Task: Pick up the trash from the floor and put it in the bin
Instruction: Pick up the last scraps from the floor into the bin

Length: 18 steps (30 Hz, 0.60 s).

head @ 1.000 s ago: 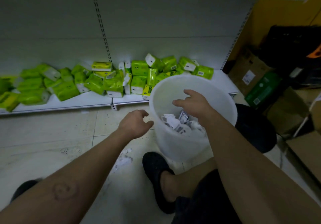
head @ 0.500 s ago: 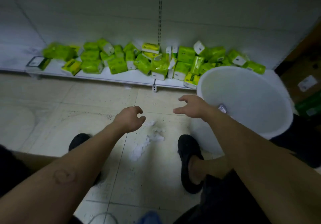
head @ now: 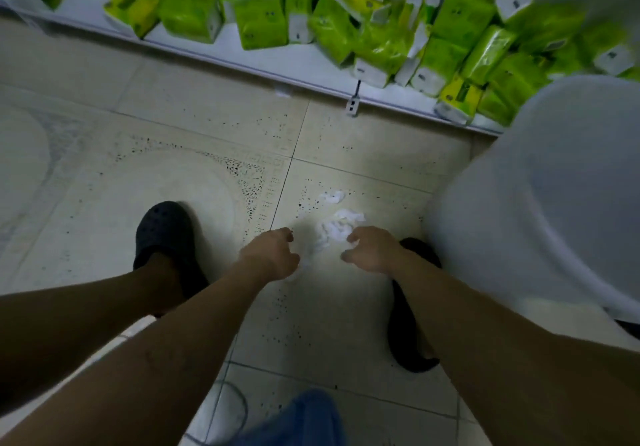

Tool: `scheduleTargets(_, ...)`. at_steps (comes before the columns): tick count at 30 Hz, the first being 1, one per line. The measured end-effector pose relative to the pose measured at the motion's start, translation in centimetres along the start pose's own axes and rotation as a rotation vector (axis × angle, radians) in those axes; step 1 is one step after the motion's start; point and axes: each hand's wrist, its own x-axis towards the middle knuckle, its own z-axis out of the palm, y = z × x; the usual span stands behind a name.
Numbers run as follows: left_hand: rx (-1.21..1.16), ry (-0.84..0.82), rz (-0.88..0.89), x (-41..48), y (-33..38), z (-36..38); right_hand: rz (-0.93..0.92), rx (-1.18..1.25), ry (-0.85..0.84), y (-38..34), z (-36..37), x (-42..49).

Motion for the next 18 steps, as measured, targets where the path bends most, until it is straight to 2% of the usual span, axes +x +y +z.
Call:
scheduleTargets(4, 0.013, 0.005, -0.110, 4.2, -2.3, 3.9, 0.053, 0.011, -0.012, 0.9, 2.9, 6.0)
scheduleTargets(8, -0.025, -0.030, -0.180, 7.5, -3.6, 7.2, 0.023, -0.005, -0.024, 1.3, 4.3, 10.7)
scheduleTargets(14, 0.015, 0.107, -0.126, 10.4, -4.4, 11.1, 0.098, -0.049, -0.098, 2.8, 7.3, 14.4)
scheduleTargets(18, -0.050, 0.080, -0.123, 10.1, -5.8, 11.2, 0.085, 0.016, -0.081, 3.4, 7.3, 13.4)
